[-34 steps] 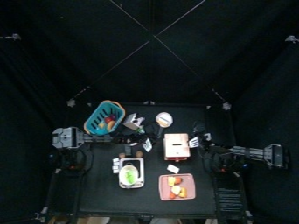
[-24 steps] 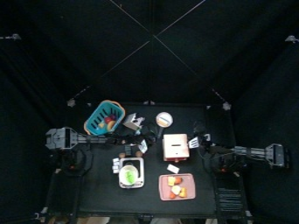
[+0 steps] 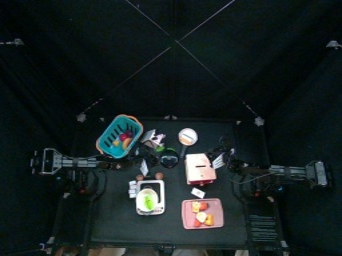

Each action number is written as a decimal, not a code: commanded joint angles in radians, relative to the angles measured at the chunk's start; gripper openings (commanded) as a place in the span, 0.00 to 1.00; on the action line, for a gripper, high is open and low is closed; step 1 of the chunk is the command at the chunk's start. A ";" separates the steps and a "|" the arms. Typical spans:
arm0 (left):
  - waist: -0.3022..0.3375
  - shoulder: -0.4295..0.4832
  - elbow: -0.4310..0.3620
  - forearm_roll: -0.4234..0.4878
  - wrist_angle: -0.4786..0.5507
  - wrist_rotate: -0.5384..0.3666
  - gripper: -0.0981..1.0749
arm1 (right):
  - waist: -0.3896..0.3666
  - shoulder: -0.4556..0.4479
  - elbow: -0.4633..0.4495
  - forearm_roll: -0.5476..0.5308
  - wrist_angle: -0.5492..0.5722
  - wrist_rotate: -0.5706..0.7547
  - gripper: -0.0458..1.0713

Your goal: Grab egg sushi

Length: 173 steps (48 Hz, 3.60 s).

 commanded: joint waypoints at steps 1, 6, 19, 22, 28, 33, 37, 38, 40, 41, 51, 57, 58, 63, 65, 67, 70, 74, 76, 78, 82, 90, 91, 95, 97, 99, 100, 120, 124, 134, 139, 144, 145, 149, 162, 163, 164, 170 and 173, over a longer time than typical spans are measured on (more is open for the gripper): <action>-0.002 -0.043 0.021 0.018 -0.034 0.002 0.56 | -0.025 0.018 -0.064 -0.006 -0.005 -0.014 0.74; -0.002 -0.080 0.048 0.046 -0.035 0.002 0.56 | -0.055 0.057 -0.124 0.061 0.003 -0.101 0.74; -0.002 -0.193 0.140 0.069 -0.061 0.002 0.56 | -0.187 0.132 -0.284 0.422 0.098 -0.520 0.74; -0.002 -0.215 0.158 0.069 -0.066 0.002 0.56 | -0.222 0.146 -0.310 0.495 0.091 -0.635 0.74; -0.002 -0.252 0.173 0.075 -0.072 0.003 0.56 | -0.314 0.189 -0.350 0.655 0.061 -0.859 0.74; 0.003 -0.273 0.172 0.107 -0.066 0.003 0.56 | -0.380 0.235 -0.362 0.750 0.041 -1.012 0.74; -0.002 -0.285 0.183 0.138 -0.061 0.002 0.56 | -0.430 0.291 -0.370 0.813 0.015 -1.135 0.74; -0.002 -0.287 0.186 0.143 -0.063 0.000 0.56 | -0.437 0.305 -0.371 0.819 0.008 -1.160 0.74; -0.002 -0.290 0.192 0.146 -0.063 0.000 0.56 | -0.449 0.334 -0.374 0.841 -0.008 -1.203 0.74; -0.002 -0.290 0.193 0.146 -0.063 0.000 0.56 | -0.456 0.347 -0.376 0.851 -0.014 -1.223 0.74; 0.002 -0.291 0.204 0.146 -0.063 0.000 0.56 | -0.471 0.495 -0.419 0.894 -0.020 -1.331 0.75; 0.005 -0.291 0.210 0.146 -0.063 0.000 0.56 | -0.480 0.572 -0.451 0.885 -0.017 -1.336 0.75; 0.005 -0.291 0.210 0.146 -0.063 0.000 0.56 | -0.482 0.581 -0.456 0.882 -0.017 -1.336 0.75; 0.005 -0.291 0.212 0.144 -0.063 0.000 0.56 | -0.485 0.632 -0.485 0.870 -0.017 -1.336 0.77; 0.005 -0.291 0.212 0.144 -0.063 -0.002 0.56 | -0.485 0.649 -0.494 0.864 -0.015 -1.336 0.79; 0.005 -0.291 0.212 0.144 -0.063 0.000 0.56 | -0.485 0.669 -0.506 0.856 -0.014 -1.336 0.82; 0.005 -0.291 0.213 0.144 -0.063 -0.002 0.56 | -0.483 0.690 -0.517 0.847 -0.011 -1.336 0.86; 0.005 -0.290 0.215 0.144 -0.063 -0.002 0.56 | -0.480 0.715 -0.528 0.830 -0.006 -1.336 0.91; 0.005 -0.291 0.216 0.144 -0.063 -0.002 0.56 | -0.479 0.730 -0.532 0.816 -0.002 -1.336 0.92; 0.005 -0.291 0.216 0.144 -0.063 0.000 0.56 | -0.479 0.744 -0.538 0.804 0.003 -1.335 0.92; 0.006 -0.291 0.216 0.144 -0.061 -0.002 0.56 | -0.477 0.773 -0.552 0.772 0.020 -1.333 0.92; 0.006 -0.291 0.218 0.144 -0.063 -0.002 0.56 | -0.471 0.827 -0.583 0.724 0.043 -1.331 0.92; 0.005 -0.291 0.219 0.144 -0.063 -0.002 0.56 | -0.471 0.834 -0.588 0.719 0.044 -1.331 0.92; 0.006 -0.291 0.221 0.144 -0.063 -0.002 0.56 | -0.471 0.856 -0.601 0.716 0.048 -1.333 0.92; 0.006 -0.291 0.221 0.144 -0.063 -0.002 0.56 | -0.471 0.865 -0.607 0.716 0.049 -1.333 0.92; 0.006 -0.291 0.221 0.144 -0.063 -0.002 0.56 | -0.471 0.873 -0.611 0.715 0.051 -1.335 0.92; 0.006 -0.291 0.221 0.144 -0.063 -0.002 0.56 | -0.471 0.876 -0.612 0.716 0.051 -1.335 0.92; 0.006 -0.291 0.224 0.144 -0.063 -0.002 0.56 | -0.471 0.917 -0.612 0.712 0.051 -1.339 0.91; 0.006 -0.291 0.224 0.144 -0.063 -0.002 0.56 | -0.471 0.928 -0.612 0.704 0.051 -1.338 0.90; 0.006 -0.291 0.224 0.144 -0.063 -0.002 0.56 | -0.469 0.936 -0.609 0.703 0.051 -1.338 0.81; 0.006 -0.291 0.224 0.144 -0.063 -0.002 0.56 | -0.469 0.931 -0.609 0.701 0.057 -1.333 0.74; 0.006 -0.293 0.224 0.144 -0.063 -0.002 0.56 | -0.462 0.911 -0.612 0.701 0.087 -1.330 0.68; 0.006 -0.291 0.224 0.144 -0.063 -0.002 0.56 | -0.460 0.907 -0.614 0.701 0.095 -1.327 0.67; 0.006 -0.291 0.224 0.144 -0.063 -0.002 0.56 | -0.449 0.885 -0.615 0.703 0.127 -1.324 0.64; 0.006 -0.293 0.224 0.144 -0.063 -0.003 0.56 | -0.396 0.811 -0.617 0.701 0.167 -1.319 0.63; 0.006 -0.291 0.224 0.144 -0.063 -0.003 0.56 | -0.394 0.807 -0.617 0.701 0.167 -1.319 0.63; 0.006 -0.291 0.224 0.144 -0.063 -0.003 0.56 | -0.391 0.804 -0.617 0.701 0.167 -1.319 0.63; 0.006 -0.291 0.224 0.144 -0.063 -0.003 0.56 | -0.387 0.781 -0.617 0.707 0.167 -1.318 0.63; 0.006 -0.293 0.224 0.144 -0.063 -0.003 0.56 | -0.385 0.773 -0.618 0.713 0.169 -1.318 0.63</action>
